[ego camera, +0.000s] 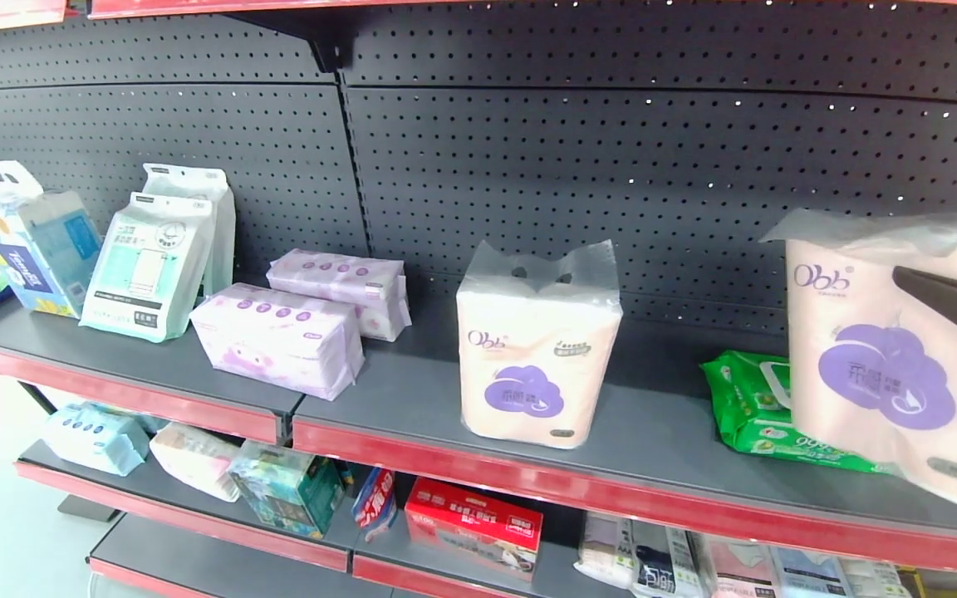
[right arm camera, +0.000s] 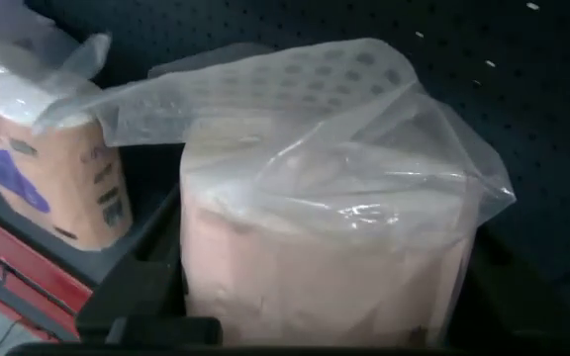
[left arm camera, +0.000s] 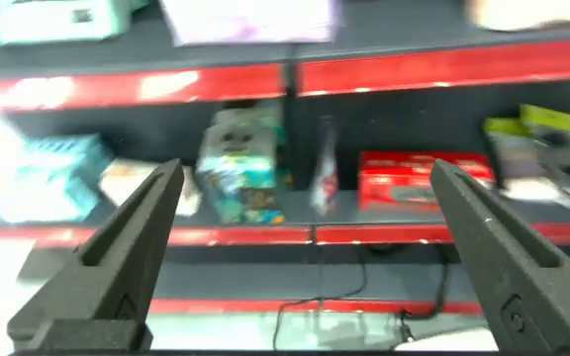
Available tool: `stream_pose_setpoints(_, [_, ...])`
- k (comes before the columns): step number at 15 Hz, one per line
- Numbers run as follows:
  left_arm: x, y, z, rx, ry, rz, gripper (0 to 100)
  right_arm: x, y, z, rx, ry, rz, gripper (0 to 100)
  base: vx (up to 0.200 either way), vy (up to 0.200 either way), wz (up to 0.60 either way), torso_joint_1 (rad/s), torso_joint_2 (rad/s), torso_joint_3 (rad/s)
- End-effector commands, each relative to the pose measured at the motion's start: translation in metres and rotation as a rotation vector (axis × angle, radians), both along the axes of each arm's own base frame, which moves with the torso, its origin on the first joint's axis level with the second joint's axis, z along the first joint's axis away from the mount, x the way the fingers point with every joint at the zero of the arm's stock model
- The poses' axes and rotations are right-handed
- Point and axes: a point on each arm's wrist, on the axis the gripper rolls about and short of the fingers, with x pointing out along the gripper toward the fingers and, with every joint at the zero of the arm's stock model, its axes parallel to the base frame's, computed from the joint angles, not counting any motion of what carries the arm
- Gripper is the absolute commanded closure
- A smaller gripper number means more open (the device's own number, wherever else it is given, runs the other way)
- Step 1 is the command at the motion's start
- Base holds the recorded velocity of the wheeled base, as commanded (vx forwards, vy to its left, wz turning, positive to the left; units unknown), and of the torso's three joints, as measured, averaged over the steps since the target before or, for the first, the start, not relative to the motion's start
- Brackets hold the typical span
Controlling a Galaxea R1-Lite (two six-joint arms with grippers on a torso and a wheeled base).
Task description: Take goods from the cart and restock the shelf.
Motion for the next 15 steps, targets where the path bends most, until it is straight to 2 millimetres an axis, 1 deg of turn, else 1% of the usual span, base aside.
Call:
stream_pose_setpoints(1, [0.001, 0.002, -0.001, -0.038, -0.004, 0.092, 0, 0.027, 0.009, -0.006, 0.005, 0.013, 0.041, 100, 0.000, 0.000, 0.00, 0.000, 0.00, 0.000])
stream_pose_setpoints(2, [0.003, 0.003, -0.002, -0.072, -0.026, 0.142, 0, 0.037, 0.010, -0.005, 0.006, -0.005, 0.043, 100, 0.000, 0.000, 0.00, 0.000, 0.00, 0.000])
stream_pose_setpoints(3, [0.005, 0.003, -0.003, -0.082, -0.047, 0.146, 0, 0.043, 0.012, -0.003, 0.007, -0.016, 0.050, 100, 0.000, 0.000, 0.00, 0.000, 0.00, 0.000])
stream_pose_setpoints(5, [0.008, 0.004, -0.011, -0.083, -0.059, 0.143, 0, 0.051, 0.015, -0.001, 0.020, -0.013, 0.068, 100, 0.000, 0.000, 0.00, 0.000, 0.00, 0.000])
stream_pose_setpoints(6, [0.008, 0.004, -0.011, -0.090, -0.059, 0.148, 0, 0.056, 0.016, -0.001, 0.027, -0.006, 0.068, 100, 0.000, 0.000, 0.00, 0.000, 0.00, 0.000])
stream_pose_setpoints(10, [0.008, 0.004, -0.011, -0.107, -0.056, 0.150, 0, 0.060, 0.017, 0.002, 0.029, -0.010, 0.078, 100, 0.000, 0.000, 0.00, 0.000, 0.00, 0.000])
stream_pose_setpoints(12, [0.008, 0.004, -0.011, -0.115, -0.056, 0.159, 0, 0.068, 0.018, 0.004, 0.030, -0.011, 0.106, 100, 0.000, 0.000, 0.00, 0.000, 0.00, 0.000])
stream_pose_setpoints(15, [0.008, 0.004, -0.011, -0.115, -0.056, 0.157, 0, 0.079, 0.023, 0.003, 0.030, -0.003, 0.118, 100, 0.000, 0.000, 0.00, 0.000, 0.00, 0.000])
